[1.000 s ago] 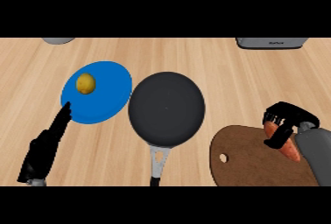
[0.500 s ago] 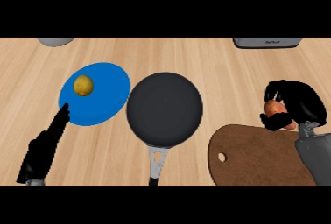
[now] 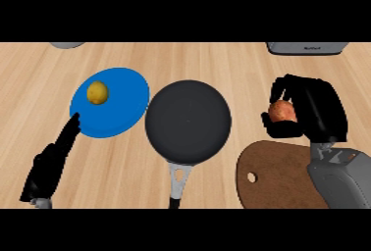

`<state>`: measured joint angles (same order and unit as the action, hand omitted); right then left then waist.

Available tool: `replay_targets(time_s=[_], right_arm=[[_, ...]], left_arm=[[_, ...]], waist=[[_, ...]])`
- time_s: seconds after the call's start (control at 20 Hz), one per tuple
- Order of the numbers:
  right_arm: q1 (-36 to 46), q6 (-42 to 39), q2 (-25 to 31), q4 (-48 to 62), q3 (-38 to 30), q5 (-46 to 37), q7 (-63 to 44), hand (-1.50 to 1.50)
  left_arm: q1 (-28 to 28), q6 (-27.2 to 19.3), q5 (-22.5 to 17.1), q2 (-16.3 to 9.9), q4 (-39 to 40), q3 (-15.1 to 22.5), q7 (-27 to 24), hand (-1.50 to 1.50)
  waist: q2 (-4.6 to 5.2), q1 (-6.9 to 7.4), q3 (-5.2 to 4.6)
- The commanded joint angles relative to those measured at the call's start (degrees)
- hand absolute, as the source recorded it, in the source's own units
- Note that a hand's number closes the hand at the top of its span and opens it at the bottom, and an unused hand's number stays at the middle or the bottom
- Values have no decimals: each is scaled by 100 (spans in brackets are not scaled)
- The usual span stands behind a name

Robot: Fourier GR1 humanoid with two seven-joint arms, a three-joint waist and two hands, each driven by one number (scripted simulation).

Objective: Pick the sweet potato from the cutting board and place it in the pan

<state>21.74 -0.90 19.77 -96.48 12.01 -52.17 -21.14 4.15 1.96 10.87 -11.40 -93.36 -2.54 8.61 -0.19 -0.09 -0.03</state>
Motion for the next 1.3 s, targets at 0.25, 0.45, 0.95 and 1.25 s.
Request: replay_targets(time_s=[0.25,0.45,0.95,1.25], right_arm=[[1523,180,-1341,1808,6,154,25,150],[2242,750,-1947,3167,-79,208,36,150],[3407,1359,-1974,6084,456,826,537,150],[3051,1028,-1976,6330,118,2717,433,-150]], left_arm=[[-75,-54,256,168,-41,233,102,0],[-294,32,194,105,257,136,-26,0],[-64,194,129,72,-6,157,-131,0],[-348,205,190,205,146,333,-28,0]], waist=[[37,121,4],[74,188,4],[95,340,4],[172,645,15]])
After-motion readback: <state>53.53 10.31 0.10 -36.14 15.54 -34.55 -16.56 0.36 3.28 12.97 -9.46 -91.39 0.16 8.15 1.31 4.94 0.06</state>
